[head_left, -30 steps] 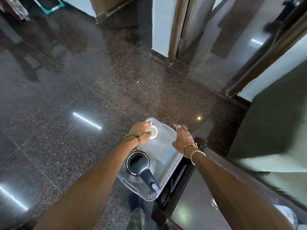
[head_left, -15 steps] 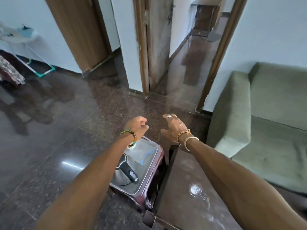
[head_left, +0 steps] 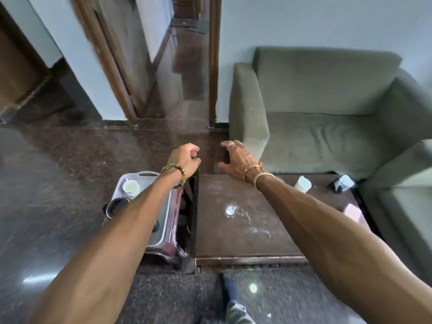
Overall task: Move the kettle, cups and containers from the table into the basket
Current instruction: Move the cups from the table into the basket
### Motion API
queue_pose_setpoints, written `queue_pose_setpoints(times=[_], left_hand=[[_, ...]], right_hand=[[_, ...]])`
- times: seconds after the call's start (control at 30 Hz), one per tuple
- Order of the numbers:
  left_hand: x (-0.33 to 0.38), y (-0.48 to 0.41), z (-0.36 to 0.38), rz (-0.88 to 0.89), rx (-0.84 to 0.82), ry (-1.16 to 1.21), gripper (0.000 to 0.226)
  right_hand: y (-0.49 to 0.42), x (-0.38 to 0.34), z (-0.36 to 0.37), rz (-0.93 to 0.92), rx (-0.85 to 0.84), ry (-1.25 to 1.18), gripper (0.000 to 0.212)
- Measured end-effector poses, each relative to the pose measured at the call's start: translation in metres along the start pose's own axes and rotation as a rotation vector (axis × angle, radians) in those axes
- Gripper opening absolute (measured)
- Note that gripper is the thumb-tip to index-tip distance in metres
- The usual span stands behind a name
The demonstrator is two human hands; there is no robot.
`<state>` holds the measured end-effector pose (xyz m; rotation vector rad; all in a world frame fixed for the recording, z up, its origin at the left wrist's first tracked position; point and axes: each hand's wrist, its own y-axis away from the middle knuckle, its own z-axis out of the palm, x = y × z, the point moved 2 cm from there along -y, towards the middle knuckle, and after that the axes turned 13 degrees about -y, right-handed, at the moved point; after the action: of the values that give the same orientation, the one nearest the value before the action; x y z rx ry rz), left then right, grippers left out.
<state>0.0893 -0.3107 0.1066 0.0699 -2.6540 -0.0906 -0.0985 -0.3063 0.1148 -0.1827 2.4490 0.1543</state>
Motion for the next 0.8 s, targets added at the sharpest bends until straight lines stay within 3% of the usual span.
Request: queue_pose_setpoints(times=[0.43,0.8], left_hand=[[0.193,0.056,0.11,0.333,-0.197,-0.002,0.037],[0.324,0.131,0.253,0.465,-0.367,-0.076,0.037]], right_hand=[[0.164,0.157,-0.126,0.324,0.362,-0.003,0.065],[0.287,0.32,-0.163,0.518,0.387,-0.049,0.067]])
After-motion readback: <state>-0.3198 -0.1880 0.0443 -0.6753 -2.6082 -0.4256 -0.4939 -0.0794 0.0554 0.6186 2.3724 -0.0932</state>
